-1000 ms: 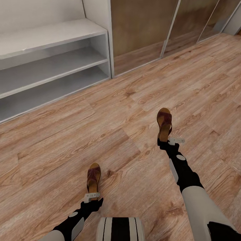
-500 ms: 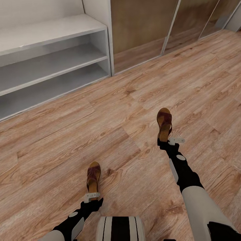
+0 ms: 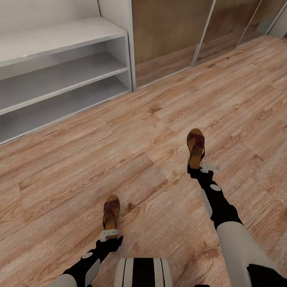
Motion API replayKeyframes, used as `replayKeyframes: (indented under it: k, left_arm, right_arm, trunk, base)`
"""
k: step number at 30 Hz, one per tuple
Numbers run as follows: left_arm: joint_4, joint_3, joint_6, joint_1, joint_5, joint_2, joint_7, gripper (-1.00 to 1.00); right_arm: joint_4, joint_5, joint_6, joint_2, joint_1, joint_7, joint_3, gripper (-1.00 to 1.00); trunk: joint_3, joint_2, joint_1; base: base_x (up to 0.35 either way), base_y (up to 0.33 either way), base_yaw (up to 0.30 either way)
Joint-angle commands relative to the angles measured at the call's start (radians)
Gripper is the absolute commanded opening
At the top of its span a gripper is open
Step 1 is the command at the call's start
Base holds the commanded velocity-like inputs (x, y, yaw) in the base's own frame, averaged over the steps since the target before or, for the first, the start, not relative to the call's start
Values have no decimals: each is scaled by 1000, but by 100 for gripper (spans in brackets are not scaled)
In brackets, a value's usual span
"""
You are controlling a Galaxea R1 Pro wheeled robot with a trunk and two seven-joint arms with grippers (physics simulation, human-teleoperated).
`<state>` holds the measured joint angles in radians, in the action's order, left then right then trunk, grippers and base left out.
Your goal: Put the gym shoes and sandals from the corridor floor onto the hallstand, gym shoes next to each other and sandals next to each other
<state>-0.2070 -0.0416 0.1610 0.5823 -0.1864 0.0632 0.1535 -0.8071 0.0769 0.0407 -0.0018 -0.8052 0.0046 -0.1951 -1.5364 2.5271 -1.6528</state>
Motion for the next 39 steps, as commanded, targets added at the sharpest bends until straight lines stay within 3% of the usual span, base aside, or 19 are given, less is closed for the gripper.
replayKeyframes:
  k: [1, 8, 9, 39]
  left_arm:
    - [1, -4, 3, 1, -10, 0, 3, 100]
    - [1, -4, 3, 1, -10, -1, 3, 100]
    - [1, -4, 3, 1, -10, -1, 3, -100]
    - [1, -4, 3, 1, -10, -2, 3, -100]
  right_arm:
    - [-1, 5, 4, 0, 0, -2, -1, -100]
    - [-1, 5, 4, 0, 0, -2, -1, -100]
    - [-1, 5, 4, 0, 0, -2, -1, -100]
    - [-1, 5, 4, 0, 0, -2, -1, -100]
  trunk:
    - [-1, 0, 0]
    - [-1, 0, 0]
    - [-1, 0, 0]
    - [-1, 0, 0]
  base:
    - [27, 0, 0]
    - [7, 0, 0]
    - [0, 0, 0]
    - [0, 0, 0]
